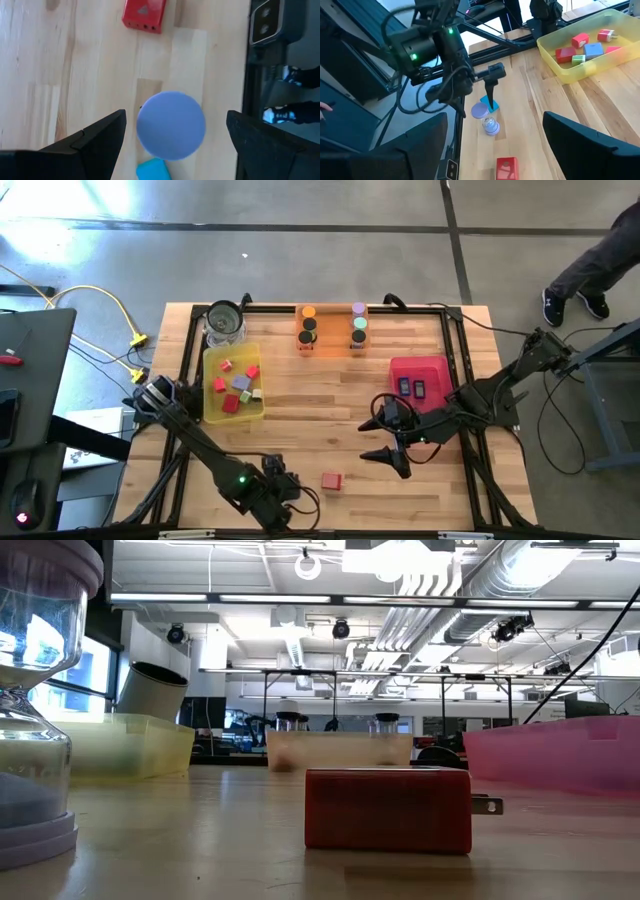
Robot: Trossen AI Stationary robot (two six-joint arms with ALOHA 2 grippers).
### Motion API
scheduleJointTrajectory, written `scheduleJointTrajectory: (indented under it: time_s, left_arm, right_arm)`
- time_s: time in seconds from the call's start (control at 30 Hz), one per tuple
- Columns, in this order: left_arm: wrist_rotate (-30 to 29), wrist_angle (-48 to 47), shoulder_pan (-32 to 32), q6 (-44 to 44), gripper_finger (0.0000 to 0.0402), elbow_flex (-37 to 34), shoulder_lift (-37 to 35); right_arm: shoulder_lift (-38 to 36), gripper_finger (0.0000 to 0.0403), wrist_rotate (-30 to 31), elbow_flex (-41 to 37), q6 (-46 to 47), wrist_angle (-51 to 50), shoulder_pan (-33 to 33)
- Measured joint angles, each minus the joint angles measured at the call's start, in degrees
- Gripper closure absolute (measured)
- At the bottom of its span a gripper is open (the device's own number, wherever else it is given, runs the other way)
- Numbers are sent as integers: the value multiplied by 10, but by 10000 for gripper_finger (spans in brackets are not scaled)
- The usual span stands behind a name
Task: Pick & Place Office items
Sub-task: Put the blue hourglass in the orange bin
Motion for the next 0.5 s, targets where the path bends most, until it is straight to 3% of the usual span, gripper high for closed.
scheduleJointTrajectory:
  time_s: [0.33, 0.5]
  left_arm:
    - [-9, -1, 4, -32, 69, 0, 18]
    - [-17, -1, 6, -29, 102, 0, 18]
  right_arm:
    - [0, 86, 0, 0, -19, 0, 0]
    - [0, 86, 0, 0, -40, 0, 0]
